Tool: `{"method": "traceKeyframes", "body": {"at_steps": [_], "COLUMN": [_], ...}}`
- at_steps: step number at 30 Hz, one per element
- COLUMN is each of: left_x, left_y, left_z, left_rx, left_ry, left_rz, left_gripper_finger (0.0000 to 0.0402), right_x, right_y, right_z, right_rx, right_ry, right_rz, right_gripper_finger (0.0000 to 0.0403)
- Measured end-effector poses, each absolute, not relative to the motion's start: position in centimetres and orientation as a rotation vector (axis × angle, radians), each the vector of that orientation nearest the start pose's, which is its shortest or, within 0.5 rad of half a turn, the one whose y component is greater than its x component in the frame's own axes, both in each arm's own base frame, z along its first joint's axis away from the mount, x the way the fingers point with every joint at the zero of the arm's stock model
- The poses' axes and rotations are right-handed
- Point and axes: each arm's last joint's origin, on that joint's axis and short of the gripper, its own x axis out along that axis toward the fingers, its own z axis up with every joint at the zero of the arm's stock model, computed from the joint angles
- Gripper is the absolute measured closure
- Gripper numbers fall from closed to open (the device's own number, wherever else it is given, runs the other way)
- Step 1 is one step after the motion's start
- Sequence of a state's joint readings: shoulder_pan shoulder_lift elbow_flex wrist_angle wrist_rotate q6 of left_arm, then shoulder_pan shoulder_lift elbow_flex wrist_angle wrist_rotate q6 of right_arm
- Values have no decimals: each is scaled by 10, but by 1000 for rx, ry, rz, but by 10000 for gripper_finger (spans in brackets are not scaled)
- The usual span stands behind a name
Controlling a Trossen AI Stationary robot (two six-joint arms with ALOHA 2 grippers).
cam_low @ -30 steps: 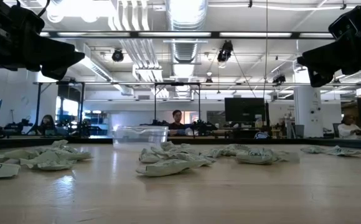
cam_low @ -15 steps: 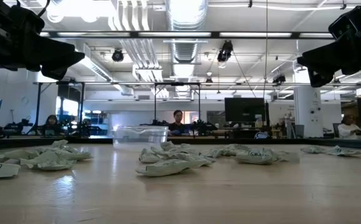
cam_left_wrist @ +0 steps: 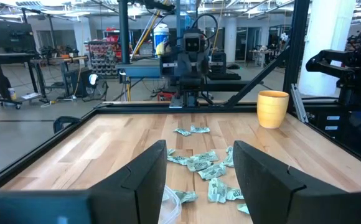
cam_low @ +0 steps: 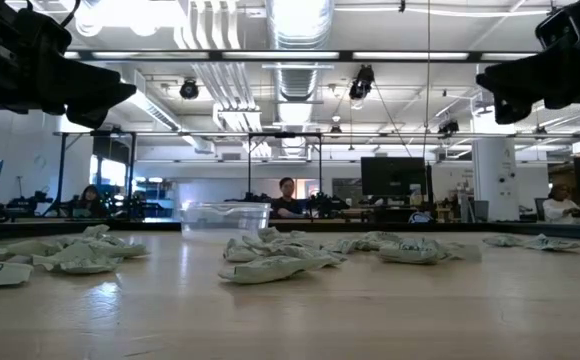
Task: Pick and place Stevia / Truvia into bins
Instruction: Put the stevia packet into the transparent bin
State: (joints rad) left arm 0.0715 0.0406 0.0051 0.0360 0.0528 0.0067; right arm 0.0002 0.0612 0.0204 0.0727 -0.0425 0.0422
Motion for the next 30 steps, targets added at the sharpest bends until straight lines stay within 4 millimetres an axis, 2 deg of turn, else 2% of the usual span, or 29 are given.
{"method": "traceKeyframes", "body": {"at_steps": [5, 12, 25, 30], "left_x": [100, 100, 100, 100], "left_y": [6, 6, 6, 6], "left_z": [166, 166, 166, 166], "left_rx": [7, 7, 7, 12], "left_ry": [-1, -1, -1, 0], "left_rz": [19, 19, 19, 19], "left_gripper_finger": [232, 232, 232, 232], "right_x": [100, 100, 100, 100], "right_y": [1, 1, 1, 1], "right_z": [174, 174, 174, 180], "right_rx": [-1, 56, 44, -42], "right_ry": [-45, -43, -43, -112], "right_rz": [43, 44, 44, 39], "right_gripper_finger": [335, 335, 335, 335]}}
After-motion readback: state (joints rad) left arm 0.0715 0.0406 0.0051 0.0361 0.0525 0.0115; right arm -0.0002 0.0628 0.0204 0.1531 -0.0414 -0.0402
